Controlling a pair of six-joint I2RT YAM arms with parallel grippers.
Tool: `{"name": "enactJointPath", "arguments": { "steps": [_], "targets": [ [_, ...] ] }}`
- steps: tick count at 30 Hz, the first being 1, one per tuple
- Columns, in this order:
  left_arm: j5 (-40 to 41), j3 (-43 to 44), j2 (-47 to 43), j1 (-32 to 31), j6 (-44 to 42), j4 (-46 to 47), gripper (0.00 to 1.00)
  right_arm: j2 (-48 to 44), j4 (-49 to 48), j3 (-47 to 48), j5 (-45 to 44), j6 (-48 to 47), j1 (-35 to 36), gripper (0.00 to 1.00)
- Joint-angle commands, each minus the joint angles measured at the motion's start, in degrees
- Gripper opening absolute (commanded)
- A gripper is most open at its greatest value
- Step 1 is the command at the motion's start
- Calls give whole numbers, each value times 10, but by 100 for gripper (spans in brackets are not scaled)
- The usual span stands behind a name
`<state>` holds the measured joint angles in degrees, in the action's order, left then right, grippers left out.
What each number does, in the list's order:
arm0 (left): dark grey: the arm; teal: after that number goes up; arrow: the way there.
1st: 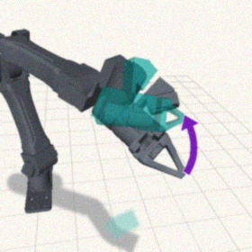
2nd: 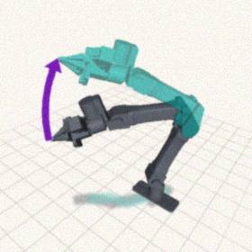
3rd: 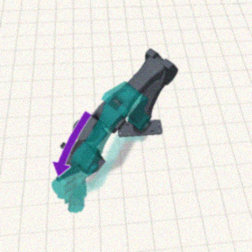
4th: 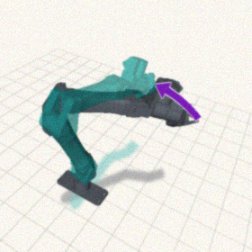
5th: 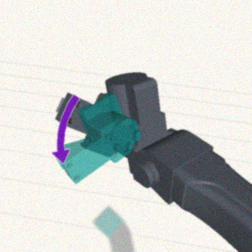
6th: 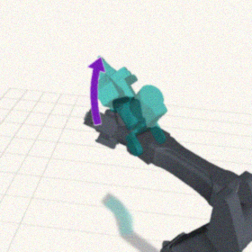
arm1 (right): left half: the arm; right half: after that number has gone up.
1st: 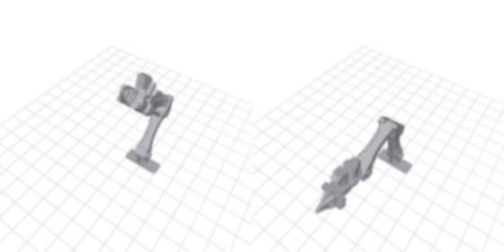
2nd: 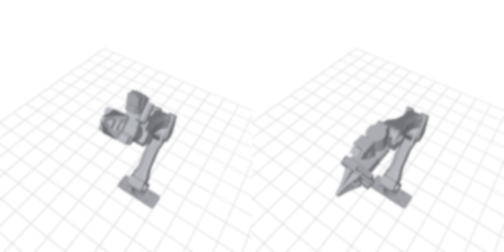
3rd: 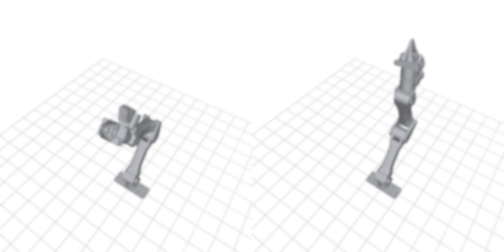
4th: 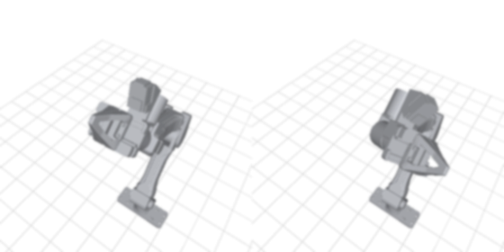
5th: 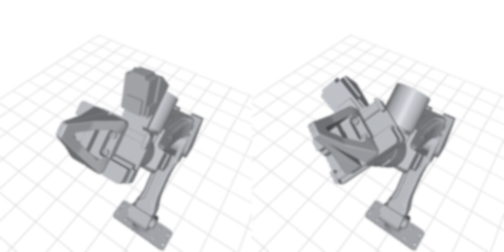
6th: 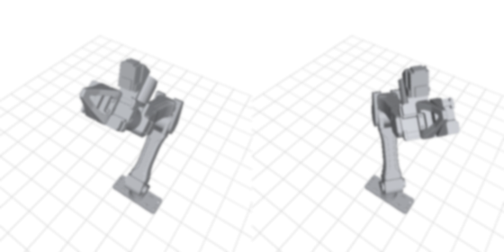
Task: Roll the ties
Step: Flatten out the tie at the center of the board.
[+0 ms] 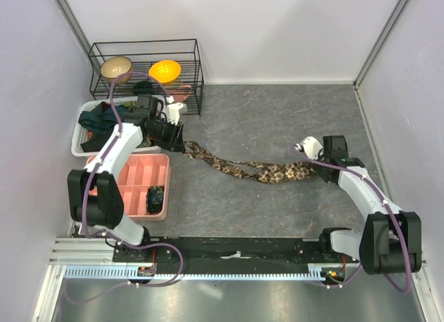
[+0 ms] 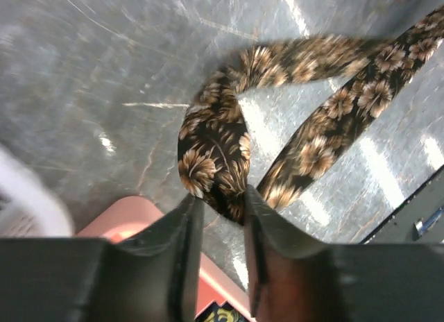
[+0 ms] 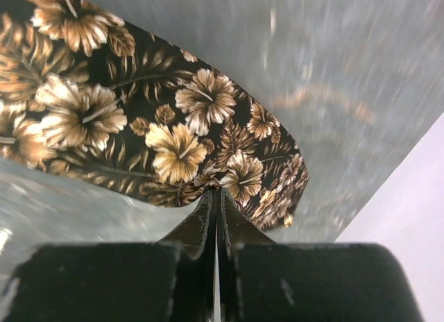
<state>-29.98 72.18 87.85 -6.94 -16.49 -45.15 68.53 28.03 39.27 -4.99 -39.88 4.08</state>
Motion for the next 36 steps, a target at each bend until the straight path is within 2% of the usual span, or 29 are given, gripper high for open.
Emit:
{"name": "enactJointPath", "arguments": {
  "steps": [1,4,5,11,13,15,20,29,36],
  "targets": [
    [59,51,42,0,39,-2,46,21,42,-6,37,-52,-37,0],
    [42,75,48,-1,18,20,50,38,44,6,48,-35,-37,0],
    [18,76,44,-2,1,24,56,41,45,9,48,-32,-37,0],
    [-37,31,-7,-15,-193,40,60,70,53,24,48,-23,-87,0],
    [-45,-10,-24,-22,-293,38,61,78,54,31,48,-21,-95,0],
    [-29,-57,-33,-41,-400,41,61,82,55,37,61,-20,-105,0],
    [37,-129,-31,-75,-532,152,61,95,62,47,66,-24,-114,0],
    [70,-194,23,-96,-677,306,61,106,70,57,68,-17,-116,0],
    [96,-191,89,-126,-713,335,60,111,77,78,73,-16,-118,0]
  ]
}}
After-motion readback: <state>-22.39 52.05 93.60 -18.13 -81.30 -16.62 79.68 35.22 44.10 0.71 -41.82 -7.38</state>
